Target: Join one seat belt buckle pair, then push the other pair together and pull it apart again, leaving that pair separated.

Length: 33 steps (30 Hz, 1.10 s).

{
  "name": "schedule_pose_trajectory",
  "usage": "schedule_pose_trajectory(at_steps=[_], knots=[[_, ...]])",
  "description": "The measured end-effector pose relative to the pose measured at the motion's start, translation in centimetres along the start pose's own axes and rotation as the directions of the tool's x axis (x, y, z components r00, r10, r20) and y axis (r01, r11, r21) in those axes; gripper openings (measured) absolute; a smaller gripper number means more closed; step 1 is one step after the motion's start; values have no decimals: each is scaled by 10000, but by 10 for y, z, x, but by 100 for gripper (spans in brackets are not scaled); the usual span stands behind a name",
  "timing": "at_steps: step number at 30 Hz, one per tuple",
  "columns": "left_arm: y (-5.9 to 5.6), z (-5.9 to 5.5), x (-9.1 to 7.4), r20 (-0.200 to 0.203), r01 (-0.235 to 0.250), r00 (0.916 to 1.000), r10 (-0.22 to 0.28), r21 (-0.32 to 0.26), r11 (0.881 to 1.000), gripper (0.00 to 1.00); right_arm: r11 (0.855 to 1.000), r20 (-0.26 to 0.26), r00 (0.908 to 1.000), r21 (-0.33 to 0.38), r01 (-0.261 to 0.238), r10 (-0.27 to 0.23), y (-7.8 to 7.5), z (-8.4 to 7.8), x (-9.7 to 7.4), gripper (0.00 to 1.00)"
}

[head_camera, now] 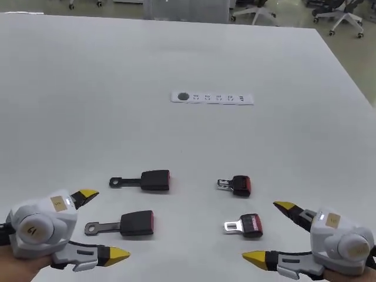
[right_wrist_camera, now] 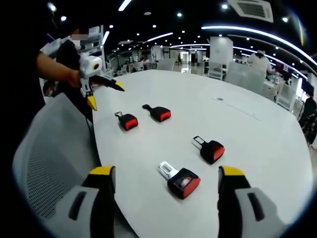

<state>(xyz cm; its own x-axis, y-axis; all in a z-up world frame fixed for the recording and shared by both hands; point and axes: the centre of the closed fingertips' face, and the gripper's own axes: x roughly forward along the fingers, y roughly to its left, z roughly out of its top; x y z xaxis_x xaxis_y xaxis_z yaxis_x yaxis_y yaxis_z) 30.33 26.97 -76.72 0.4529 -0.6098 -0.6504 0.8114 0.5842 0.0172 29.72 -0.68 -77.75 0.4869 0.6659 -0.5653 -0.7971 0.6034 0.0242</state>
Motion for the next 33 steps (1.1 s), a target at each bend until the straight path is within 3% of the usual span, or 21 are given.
schedule_pose_trajectory(at_steps=[19,23,29,33], knots=[[2,-21,39,-995,879,9916,-821,557,9946,86,9953,-1044,9911,-413,-876,829,-9,-24,26,80],[3,-29,47,-1371,1091,9856,-986,715,9915,84,9916,-1339,9847,-510,-1192,1115,-13,-30,32,77],[3,-33,59,-1487,1359,9811,-1239,735,9880,82,9831,-1721,9730,-715,-1683,1541,-18,-39,39,76],[2,-38,68,-1797,1678,9723,-1497,898,9817,80,9767,-1921,9640,-743,-2012,1839,-20,-42,43,74]])
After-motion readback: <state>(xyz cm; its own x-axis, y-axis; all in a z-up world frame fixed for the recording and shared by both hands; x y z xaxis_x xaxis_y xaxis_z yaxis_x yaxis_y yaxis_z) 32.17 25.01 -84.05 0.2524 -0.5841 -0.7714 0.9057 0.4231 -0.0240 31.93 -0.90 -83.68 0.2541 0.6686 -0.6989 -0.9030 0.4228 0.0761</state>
